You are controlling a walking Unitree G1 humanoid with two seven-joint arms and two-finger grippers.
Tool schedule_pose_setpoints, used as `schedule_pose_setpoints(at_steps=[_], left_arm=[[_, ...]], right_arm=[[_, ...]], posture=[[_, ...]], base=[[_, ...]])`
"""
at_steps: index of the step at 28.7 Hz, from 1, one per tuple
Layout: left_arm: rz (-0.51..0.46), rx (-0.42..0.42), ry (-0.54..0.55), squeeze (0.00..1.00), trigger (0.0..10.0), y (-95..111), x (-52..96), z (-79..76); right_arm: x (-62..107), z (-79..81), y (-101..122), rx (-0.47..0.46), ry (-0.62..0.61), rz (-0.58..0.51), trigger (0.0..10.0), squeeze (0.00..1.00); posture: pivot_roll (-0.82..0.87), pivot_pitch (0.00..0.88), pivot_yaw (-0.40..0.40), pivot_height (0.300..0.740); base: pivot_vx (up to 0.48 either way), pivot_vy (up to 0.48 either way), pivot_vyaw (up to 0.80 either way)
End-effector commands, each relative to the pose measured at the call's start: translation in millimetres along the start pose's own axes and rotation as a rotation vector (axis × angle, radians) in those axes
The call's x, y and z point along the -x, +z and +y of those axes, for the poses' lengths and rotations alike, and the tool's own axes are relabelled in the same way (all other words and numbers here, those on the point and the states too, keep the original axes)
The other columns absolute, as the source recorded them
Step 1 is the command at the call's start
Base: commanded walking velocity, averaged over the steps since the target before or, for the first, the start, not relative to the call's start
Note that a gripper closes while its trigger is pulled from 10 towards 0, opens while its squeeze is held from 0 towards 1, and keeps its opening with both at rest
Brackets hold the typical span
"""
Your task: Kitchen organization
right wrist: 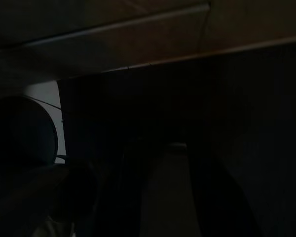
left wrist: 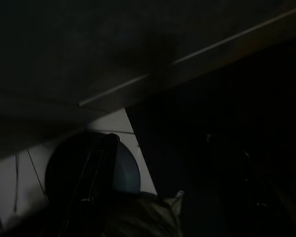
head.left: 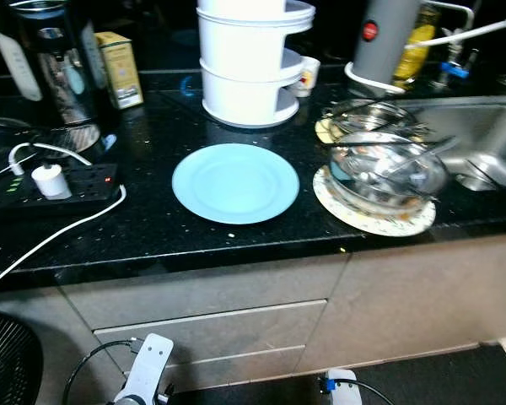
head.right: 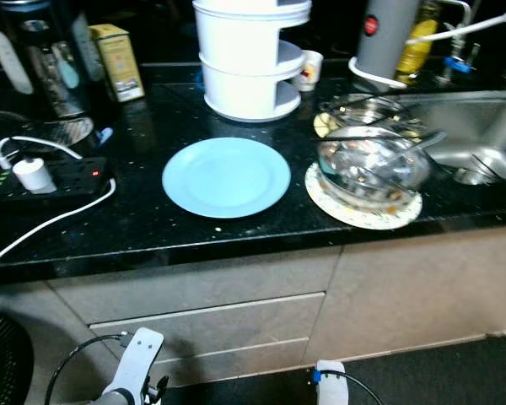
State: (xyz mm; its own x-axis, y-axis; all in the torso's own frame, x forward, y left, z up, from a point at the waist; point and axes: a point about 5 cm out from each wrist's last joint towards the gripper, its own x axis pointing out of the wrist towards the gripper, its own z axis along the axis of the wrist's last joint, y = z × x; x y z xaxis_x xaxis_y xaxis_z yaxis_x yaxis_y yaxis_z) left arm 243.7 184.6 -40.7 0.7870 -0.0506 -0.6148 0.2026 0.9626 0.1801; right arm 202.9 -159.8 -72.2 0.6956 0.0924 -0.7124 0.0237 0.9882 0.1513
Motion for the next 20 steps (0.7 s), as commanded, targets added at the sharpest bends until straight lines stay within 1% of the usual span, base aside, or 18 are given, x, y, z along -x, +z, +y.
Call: schedule_pose_setpoints(at_steps=[1,4,9,13,16,20], left_arm=[[0.041,-0.003,-0.008,0.00,10.0,-10.5,2.5,-2.5],[0.042,-0.010,-0.006,0.00,10.0,-10.6,2.5,-2.3],[0.028,0.008,0.014,0.00,10.0,-8.9,2.3,-0.2],[0.025,0.001,0.018,0.00,10.0,-8.0,2.1,0.4],[-0.017,-0.010,0.043,0.00,10.0,-2.4,2.1,4.6],[-0.043,-0.023,0.049,0.00,10.0,-1.7,3.9,8.5]], right_arm=[[1.9,-2.7,-6.0,0.004,-0.007,0.021,10.0,0.00],[2.1,-3.9,-6.2,0.003,-0.010,0.021,10.0,0.00],[2.1,-4.5,-5.9,0.003,-0.012,0.021,10.0,0.00],[2.0,-4.6,-5.5,0.003,-0.012,0.020,10.0,0.00],[1.6,-4.8,-3.7,0.003,-0.011,0.014,10.0,0.00],[1.6,-4.8,-3.3,0.005,-0.010,0.012,10.0,0.00]], posture=[[-0.04,0.168,0.006,0.740],[-0.04,0.168,0.005,0.740],[-0.05,0.171,0.005,0.740],[-0.05,0.171,0.005,0.740],[-0.05,0.171,0.005,0.740],[-0.05,0.172,0.004,0.740]], base=[[0.000,-0.480,0.00],[0.000,-0.480,0.00],[0.000,0.000,0.00],[0.000,0.000,0.00],[0.000,0.000,0.00],[0.000,0.000,0.00]])
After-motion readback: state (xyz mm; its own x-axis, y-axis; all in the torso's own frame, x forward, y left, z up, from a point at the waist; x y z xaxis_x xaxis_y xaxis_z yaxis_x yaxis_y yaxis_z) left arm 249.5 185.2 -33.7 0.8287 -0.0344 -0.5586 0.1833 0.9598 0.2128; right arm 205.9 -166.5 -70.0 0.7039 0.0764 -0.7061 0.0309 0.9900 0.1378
